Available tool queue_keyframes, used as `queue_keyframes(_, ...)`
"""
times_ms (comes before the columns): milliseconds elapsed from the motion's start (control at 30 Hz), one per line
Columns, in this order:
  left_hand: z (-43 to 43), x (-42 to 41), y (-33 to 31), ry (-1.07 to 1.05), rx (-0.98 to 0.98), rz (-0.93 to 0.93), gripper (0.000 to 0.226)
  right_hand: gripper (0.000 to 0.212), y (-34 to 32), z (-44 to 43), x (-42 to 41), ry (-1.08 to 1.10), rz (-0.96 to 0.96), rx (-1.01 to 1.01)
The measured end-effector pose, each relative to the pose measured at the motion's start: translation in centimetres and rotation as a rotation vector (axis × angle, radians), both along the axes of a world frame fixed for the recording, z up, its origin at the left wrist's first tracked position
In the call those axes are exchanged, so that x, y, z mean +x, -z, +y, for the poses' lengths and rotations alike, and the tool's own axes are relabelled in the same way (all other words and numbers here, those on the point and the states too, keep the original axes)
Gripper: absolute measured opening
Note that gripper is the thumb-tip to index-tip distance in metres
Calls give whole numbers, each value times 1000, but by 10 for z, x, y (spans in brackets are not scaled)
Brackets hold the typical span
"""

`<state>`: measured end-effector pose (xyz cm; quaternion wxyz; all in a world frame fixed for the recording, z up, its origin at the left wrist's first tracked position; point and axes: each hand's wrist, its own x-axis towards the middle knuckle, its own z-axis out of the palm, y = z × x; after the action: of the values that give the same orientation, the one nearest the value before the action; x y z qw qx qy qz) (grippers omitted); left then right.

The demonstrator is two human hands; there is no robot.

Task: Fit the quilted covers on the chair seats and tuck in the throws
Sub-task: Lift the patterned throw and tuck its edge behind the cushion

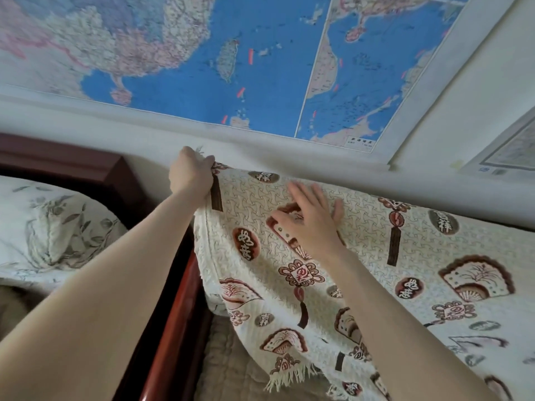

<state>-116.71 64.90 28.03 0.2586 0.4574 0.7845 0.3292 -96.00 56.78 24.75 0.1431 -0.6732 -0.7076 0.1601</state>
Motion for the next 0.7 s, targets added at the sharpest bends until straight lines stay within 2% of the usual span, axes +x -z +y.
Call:
queue_keyframes(133, -45, 9, 7, -101, 53, -142, 47, 71, 7, -1, 2, 45, 61, 66)
queue_keyframes(267, -118, 22, 24, -171, 122, -232, 50, 80, 2, -2, -1, 88, -13, 100)
queue_keyframes(400, -156, 25, 41, -71, 219, -185, 45, 87, -7, -11, 1, 102, -69, 75)
queue_keyframes(500, -153, 9, 26, -41, 319, -206, 41, 86, -17, -18, -1, 118, -87, 77)
queue_keyframes(600, -131, -15, -1, -2, 459, -136, 36, 81, -33, -14, -5, 98, -21, 88)
queue_keyframes(700, -115, -27, -2, 67, 382, -42, 42, 83, -37, -11, -1, 94, -46, 15)
